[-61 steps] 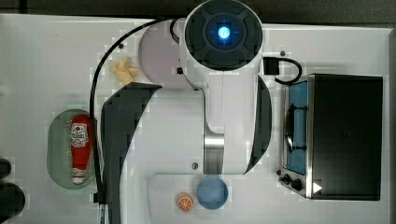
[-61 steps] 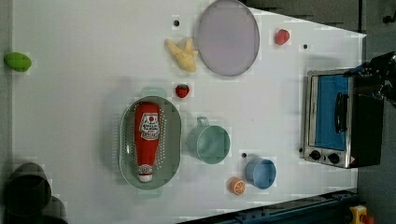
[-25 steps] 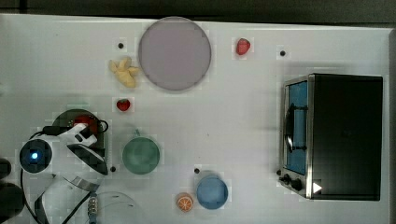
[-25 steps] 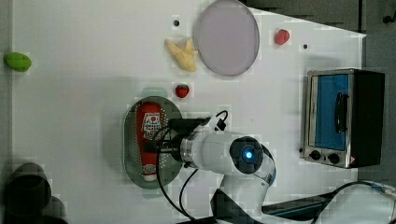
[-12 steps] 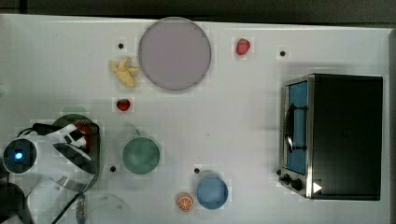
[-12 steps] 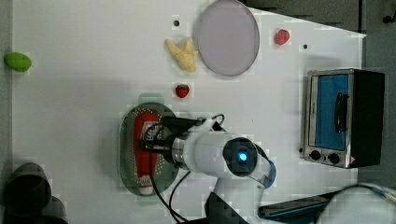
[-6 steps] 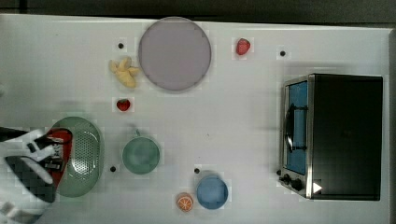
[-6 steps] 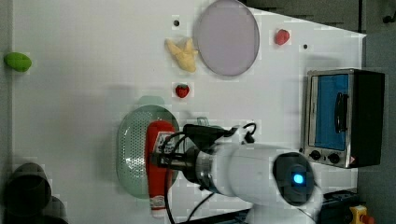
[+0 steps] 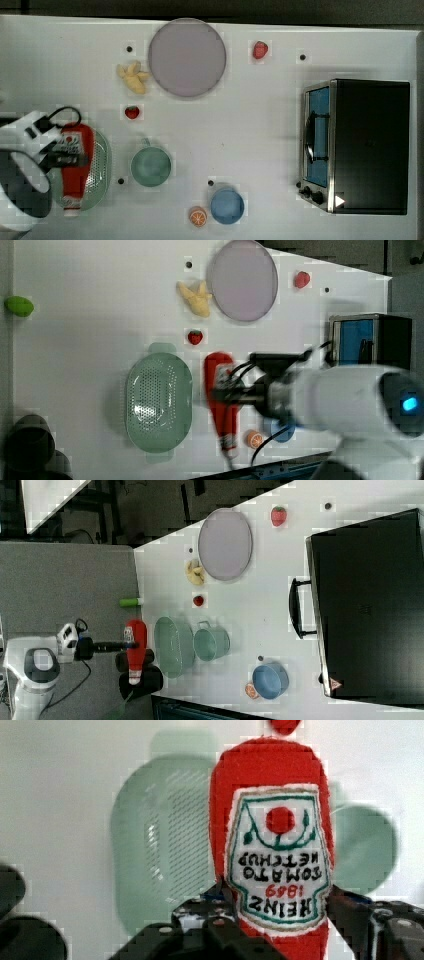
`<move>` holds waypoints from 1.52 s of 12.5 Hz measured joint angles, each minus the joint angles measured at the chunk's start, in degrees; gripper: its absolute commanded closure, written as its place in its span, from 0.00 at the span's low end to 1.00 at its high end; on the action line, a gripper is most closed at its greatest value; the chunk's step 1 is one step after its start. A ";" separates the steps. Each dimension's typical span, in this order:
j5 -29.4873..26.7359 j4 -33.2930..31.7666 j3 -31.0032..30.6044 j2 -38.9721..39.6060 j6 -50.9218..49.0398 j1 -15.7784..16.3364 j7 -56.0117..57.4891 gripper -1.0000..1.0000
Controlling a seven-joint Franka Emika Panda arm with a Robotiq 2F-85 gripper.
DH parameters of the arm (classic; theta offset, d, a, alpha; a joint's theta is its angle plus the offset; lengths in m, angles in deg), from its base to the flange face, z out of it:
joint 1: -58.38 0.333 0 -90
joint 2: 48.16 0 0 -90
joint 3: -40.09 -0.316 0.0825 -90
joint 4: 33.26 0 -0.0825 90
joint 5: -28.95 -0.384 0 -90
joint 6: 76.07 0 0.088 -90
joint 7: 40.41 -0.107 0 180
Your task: Pick ketchup from strainer and place it on the table
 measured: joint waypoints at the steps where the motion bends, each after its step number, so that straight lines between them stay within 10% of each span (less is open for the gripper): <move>1: 0.10 1.18 0.73 -0.42 -0.46 -1.71 2.04 0.44; 9: -0.22 2.41 16.62 -2.07 -0.13 -13.50 23.02 0.44; 19: -0.16 -15.28 30.48 -1.22 19.28 -16.56 28.10 0.44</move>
